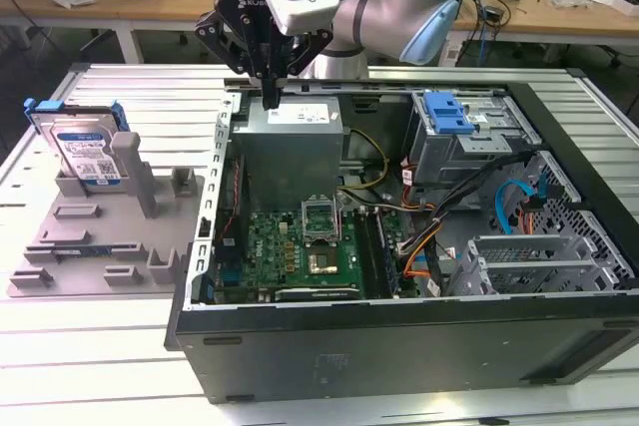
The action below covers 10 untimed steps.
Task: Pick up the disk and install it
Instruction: 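Reach for the disk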
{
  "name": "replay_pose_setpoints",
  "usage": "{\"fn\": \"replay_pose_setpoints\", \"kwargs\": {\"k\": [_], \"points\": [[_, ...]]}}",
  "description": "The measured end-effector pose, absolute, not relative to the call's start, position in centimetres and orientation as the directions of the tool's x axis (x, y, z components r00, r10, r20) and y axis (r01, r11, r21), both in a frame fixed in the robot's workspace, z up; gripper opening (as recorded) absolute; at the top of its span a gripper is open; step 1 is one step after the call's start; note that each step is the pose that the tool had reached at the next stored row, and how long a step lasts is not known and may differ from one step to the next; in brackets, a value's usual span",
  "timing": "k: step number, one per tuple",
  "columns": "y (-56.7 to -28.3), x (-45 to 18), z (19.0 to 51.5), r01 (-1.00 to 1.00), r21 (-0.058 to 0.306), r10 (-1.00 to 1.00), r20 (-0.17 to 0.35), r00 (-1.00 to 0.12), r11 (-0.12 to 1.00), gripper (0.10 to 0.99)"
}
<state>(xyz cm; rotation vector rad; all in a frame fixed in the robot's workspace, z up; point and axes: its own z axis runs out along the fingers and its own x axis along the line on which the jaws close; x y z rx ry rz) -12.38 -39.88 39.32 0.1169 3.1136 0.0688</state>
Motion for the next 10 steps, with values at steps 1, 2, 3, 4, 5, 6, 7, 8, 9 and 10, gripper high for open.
{"fn": "replay_pose_setpoints", "kwargs": {"k": [1,2,3,4,5,6,7,8,9,10], "points": [[-39.9,-13.6,39.3,0.074,0.045,0.075,-0.023,-0.997,0.996,0.106],[-39.8,-14.0,39.3,0.074,0.045,0.075,-0.023,-0.997,0.996,0.106],[-39.8,-14.4,39.3,0.075,0.045,0.076,-0.023,-0.997,0.996,0.106],[-39.7,-15.0,39.3,0.075,0.045,0.076,-0.023,-0.997,0.996,0.106],[-39.6,-15.2,39.3,0.075,0.045,0.076,-0.023,-0.997,0.996,0.106],[-39.4,-15.9,39.2,0.075,0.045,0.076,-0.023,-0.997,0.996,0.106],[-39.3,-16.3,39.2,0.075,0.045,0.076,-0.023,-0.997,0.996,0.106],[-39.3,-16.7,39.2,0.075,0.045,0.076,-0.023,-0.997,0.996,0.106],[-39.2,-17.1,39.2,0.075,0.045,0.076,-0.023,-0.997,0.996,0.106],[-39.1,-17.6,39.2,0.076,0.045,0.077,-0.023,-0.997,0.996,0.106]]}}
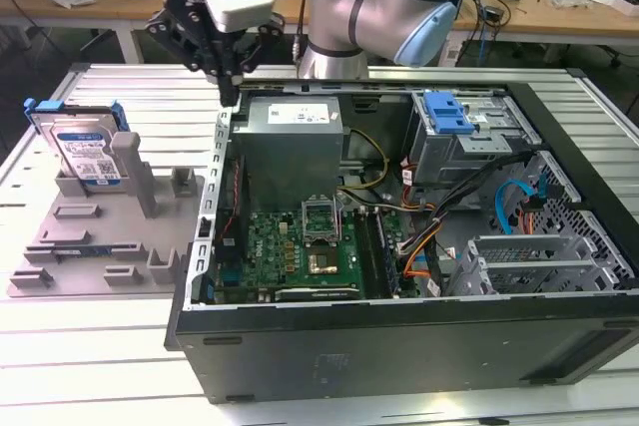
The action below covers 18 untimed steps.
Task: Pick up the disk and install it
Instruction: 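Reach for the disk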
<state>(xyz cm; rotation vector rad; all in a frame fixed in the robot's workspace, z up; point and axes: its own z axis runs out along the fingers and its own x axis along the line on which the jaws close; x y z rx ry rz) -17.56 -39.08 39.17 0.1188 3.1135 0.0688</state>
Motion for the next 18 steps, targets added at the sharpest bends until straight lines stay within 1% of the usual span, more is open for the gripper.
{"fn": "replay_pose_setpoints", "kwargs": {"k": [18], "points": [[-37.0,-25.6,38.8,0.076,0.045,0.077,-0.023,-0.997,0.996,0.106]]}}
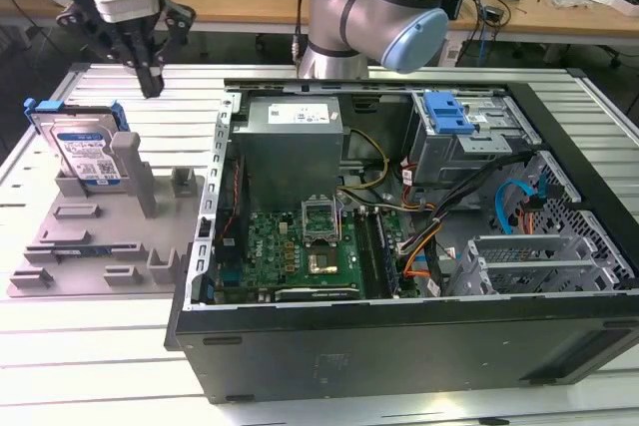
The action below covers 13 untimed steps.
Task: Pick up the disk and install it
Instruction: 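Reach for the disk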
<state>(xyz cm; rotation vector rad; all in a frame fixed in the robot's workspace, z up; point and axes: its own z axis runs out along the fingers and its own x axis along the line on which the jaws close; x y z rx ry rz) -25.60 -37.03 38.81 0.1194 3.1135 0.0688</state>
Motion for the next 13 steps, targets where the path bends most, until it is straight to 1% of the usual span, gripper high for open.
{"fn": "replay_pose_setpoints", "kwargs": {"k": [5,13], "points": [[-36.2,-27.7,38.7,0.076,0.045,0.077,-0.023,-0.997,0.996,0.106],[-33.9,-31.1,38.4,0.076,0.045,0.077,-0.022,-0.997,0.996,0.106]]}}
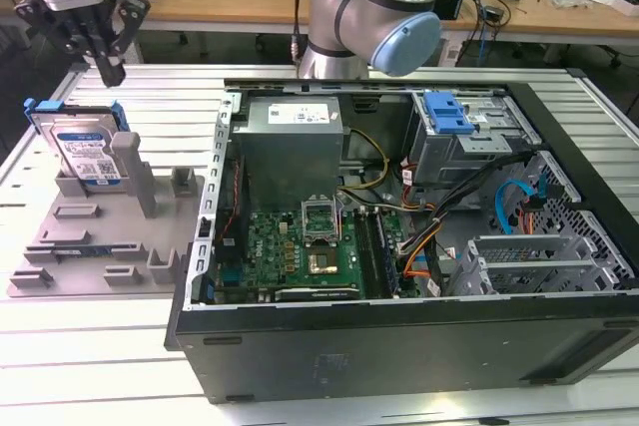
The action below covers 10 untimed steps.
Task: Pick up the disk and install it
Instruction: 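Reach for the disk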
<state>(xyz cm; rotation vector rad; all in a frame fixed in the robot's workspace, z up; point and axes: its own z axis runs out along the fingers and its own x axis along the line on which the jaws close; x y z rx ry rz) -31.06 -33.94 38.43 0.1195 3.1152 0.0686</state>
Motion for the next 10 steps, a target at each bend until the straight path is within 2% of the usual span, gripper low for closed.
{"fn": "replay_pose_setpoints", "kwargs": {"k": [10], "points": [[-31.9,-33.8,38.1,0.077,0.044,0.077,-0.009,-0.997,0.996,0.106]]}}
